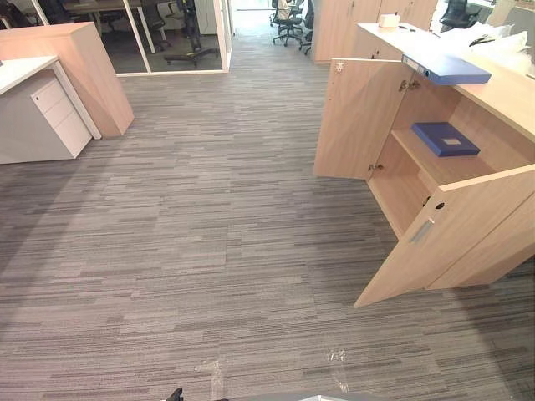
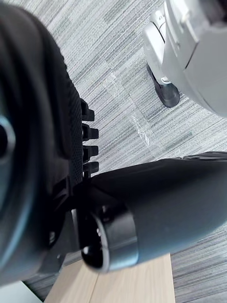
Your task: Walk over to the cabinet, pick up the folder, carry it to the office cabinet, place the folder inside the office cabinet, then close the office cabinet door
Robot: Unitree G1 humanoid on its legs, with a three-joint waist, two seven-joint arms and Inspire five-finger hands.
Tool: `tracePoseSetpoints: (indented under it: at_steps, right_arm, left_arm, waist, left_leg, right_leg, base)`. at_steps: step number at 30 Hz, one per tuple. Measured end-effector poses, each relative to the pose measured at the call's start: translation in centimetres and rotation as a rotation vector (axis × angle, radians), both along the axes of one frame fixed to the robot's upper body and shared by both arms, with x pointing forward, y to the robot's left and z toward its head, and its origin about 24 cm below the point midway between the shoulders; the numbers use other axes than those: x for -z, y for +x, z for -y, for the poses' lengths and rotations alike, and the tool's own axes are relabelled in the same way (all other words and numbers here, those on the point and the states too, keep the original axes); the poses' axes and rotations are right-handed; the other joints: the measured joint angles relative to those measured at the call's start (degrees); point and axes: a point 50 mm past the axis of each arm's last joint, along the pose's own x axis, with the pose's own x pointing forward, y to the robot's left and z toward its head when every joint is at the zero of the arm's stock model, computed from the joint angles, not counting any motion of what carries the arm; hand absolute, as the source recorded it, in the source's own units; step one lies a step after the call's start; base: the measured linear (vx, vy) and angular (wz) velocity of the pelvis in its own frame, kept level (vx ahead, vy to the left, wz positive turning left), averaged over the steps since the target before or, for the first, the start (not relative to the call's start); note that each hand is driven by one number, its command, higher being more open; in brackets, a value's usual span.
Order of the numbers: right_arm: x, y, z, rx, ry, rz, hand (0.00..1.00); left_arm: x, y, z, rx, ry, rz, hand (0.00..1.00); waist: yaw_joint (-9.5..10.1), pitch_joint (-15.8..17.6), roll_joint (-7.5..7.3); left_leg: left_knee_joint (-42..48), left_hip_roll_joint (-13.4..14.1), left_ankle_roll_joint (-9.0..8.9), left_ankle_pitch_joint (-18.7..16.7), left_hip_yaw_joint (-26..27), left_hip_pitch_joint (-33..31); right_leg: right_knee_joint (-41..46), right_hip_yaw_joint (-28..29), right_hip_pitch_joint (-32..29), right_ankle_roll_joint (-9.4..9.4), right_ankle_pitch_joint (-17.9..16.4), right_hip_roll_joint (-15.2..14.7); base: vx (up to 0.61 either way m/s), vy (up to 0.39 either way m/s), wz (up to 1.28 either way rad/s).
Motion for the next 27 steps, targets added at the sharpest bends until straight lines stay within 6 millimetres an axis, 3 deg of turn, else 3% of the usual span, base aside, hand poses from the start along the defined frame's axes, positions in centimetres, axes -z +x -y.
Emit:
tracePoseSetpoints:
  at_steps: [9,27]
  right_arm:
    - [-0.1,1.8,-0.2,-0.014,0.016,0.048,1.00]
    - [-0.2,1.9,-0.2,-0.006,0.011,0.056,1.00]
  left_arm:
    - [0.0,0.5,0.1,-0.059,-0.054,0.037,1.00]
    - [-0.1,0.8,0.0,0.033,-0.003,0.037,1.00]
  waist:
    - [0.00,1.57,-0.03]
    - [-0.09,1.59,-0.09]
  left_leg:
    - [-0.47,0.10,-0.61,-0.04,0.45,1.43]
    - [-0.95,0.20,-0.57,-0.02,0.73,1.66]
  right_leg:
    - [-1.10,-0.10,1.63,0.91,0.12,0.05]
    - [-1.31,-0.22,1.66,0.87,0.15,0.16]
  base:
    - [-0.01,-0.002,0.00]
    - [-0.01,-0.001,0.00]
